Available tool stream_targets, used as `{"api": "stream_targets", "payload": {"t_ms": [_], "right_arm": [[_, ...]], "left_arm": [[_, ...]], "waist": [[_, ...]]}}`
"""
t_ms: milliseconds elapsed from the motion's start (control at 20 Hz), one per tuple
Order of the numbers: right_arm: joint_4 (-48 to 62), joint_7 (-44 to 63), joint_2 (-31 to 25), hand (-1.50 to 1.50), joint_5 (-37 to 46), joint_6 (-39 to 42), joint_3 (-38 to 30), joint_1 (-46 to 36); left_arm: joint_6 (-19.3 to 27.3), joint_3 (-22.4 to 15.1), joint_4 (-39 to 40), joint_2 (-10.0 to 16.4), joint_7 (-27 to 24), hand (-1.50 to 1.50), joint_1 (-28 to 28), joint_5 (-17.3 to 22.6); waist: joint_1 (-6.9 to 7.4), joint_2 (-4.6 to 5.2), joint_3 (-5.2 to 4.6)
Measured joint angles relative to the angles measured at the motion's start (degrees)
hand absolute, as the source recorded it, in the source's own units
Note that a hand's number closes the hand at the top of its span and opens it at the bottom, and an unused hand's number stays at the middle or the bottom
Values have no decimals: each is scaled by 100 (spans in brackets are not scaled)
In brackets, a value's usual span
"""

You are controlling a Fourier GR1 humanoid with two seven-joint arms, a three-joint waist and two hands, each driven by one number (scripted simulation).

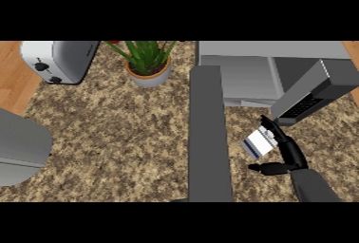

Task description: Pick up the milk, place it into the microwave and close the microwave

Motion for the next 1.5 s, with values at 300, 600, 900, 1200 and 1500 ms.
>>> {"api": "stream_targets", "payload": {"t_ms": [300,600,900,1200,1500], "right_arm": [[147,2,81,150,4,112,15,-171],[121,-90,215,150,40,88,58,-208],[13,-142,478,150,-99,84,-25,-187],[-120,-169,690,150,-524,-278,-483,-6],[-218,-136,811,150,-549,-684,-564,-191]], "left_arm": [[22,39,34,136,137,-150,-34,226],[-90,74,-9,53,119,-150,8,236],[-30,124,42,109,204,-150,-40,319],[-9,176,65,87,298,-150,-28,404],[-191,278,83,-29,341,-150,46,404]], "waist": [[38,11,-3],[63,15,-3],[4,8,-1],[-64,-20,-8],[-67,-30,-12]]}}
